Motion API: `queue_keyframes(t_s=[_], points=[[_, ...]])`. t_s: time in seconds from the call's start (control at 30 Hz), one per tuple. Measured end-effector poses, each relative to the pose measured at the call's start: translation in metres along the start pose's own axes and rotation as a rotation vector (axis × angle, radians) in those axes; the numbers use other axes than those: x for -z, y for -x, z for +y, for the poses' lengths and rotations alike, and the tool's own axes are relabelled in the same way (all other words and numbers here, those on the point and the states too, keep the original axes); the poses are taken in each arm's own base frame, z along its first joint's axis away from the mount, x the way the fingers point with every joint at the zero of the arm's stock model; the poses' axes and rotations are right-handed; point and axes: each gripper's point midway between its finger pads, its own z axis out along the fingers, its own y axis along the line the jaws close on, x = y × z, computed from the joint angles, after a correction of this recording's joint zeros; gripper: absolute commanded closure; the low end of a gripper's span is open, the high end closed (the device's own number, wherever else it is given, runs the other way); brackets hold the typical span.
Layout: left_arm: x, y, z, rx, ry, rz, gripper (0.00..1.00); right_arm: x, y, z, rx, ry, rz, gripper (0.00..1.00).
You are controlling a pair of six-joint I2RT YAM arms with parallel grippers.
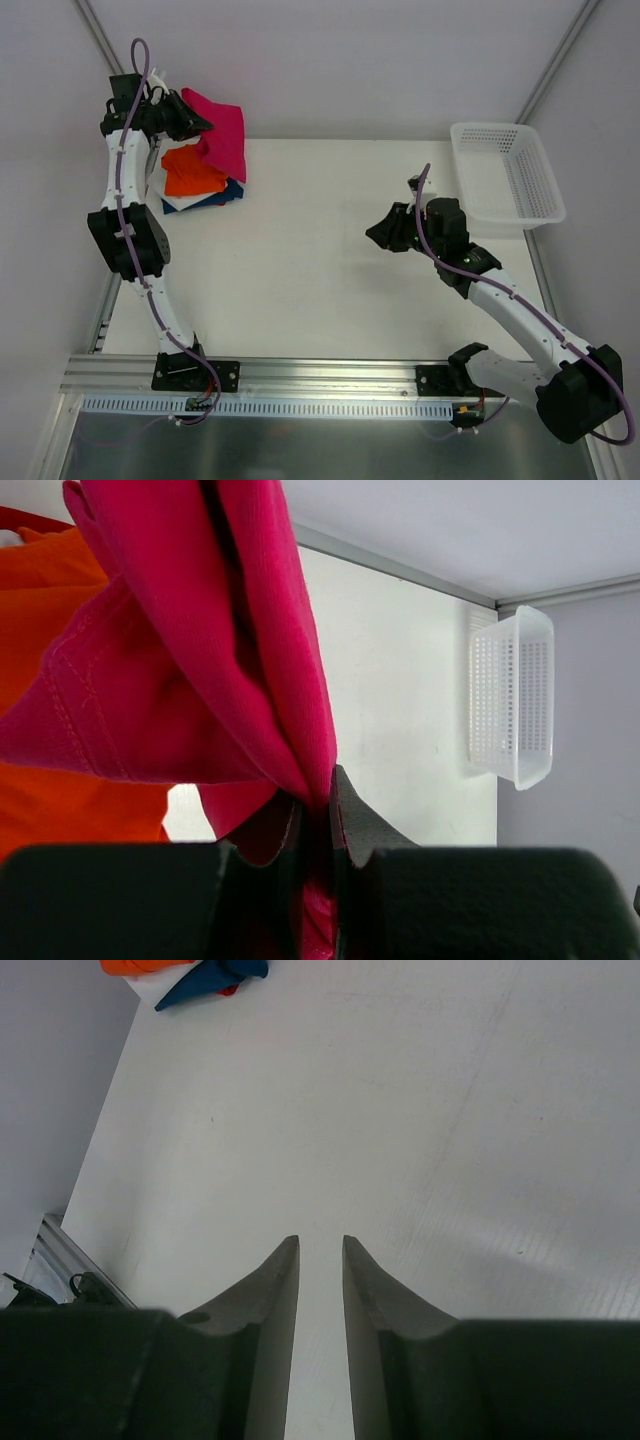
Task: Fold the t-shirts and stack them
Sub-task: Neatly place the folded tshirt to the corner
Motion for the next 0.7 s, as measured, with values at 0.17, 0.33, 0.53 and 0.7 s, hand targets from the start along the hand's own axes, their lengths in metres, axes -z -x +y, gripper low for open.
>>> queue_keyframes(t_s=[0.17,0.33,0.53,0.7], points=[[0.009,0.004,0.014,0.009,0.024,-0.004,1.00,0.000,0.001,0.002,-0.003,0.011,-0.005,0.73],[0.016,0.004,0.030,0.006,0.051,-0.001,1.00,0.000,0.001,0.004,-0.006,0.019,-0.005,0.74],[0.032,0.009,0.057,0.031,0.102,-0.014,1.00,0.000,0.002,0.005,-0.007,0.026,-0.007,0.74],[0.041,0.013,0.078,0.034,0.174,-0.035,1.00,-0.001,0.001,0.005,-0.007,0.026,-0.005,0.74]])
